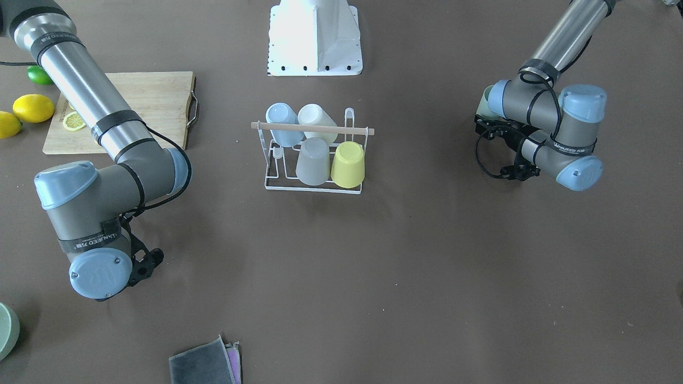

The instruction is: Place cup on cup holder

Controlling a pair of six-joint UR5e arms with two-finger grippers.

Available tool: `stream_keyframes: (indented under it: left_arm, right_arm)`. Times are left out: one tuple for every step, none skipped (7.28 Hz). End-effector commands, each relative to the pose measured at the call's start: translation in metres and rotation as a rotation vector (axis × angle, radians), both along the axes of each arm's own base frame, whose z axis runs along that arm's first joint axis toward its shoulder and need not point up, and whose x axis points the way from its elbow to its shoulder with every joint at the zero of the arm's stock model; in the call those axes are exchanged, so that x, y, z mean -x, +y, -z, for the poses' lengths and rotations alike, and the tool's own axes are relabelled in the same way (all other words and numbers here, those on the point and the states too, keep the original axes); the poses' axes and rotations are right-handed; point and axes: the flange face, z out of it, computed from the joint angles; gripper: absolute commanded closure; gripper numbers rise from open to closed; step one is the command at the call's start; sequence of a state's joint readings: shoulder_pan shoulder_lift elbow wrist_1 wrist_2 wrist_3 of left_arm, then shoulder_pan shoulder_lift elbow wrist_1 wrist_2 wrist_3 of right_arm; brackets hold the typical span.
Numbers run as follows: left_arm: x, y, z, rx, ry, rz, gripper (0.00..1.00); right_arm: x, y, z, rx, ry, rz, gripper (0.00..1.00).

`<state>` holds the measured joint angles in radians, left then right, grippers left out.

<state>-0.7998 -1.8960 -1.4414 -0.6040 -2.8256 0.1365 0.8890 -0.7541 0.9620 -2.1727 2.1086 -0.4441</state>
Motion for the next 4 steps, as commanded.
stream_keyframes:
  left_arm:
    - [0.001,0.001,0.000,0.000,0.000,-0.001,0.29]
    - [0.001,0.001,0.000,0.001,-0.002,0.000,0.39]
    - [0.000,0.001,0.000,0.004,0.003,0.005,0.48]
    - [0.000,0.001,0.001,0.005,0.006,0.007,0.52]
  right_arm:
    - [0.015,0.008,-0.003,-0.015,0.047,0.044,0.07]
    - [0.018,0.008,0.001,-0.020,0.064,0.061,0.07]
    - [0.015,0.006,0.003,-0.027,0.080,0.080,0.07]
    - [0.014,0.003,0.013,-0.040,0.107,0.099,0.07]
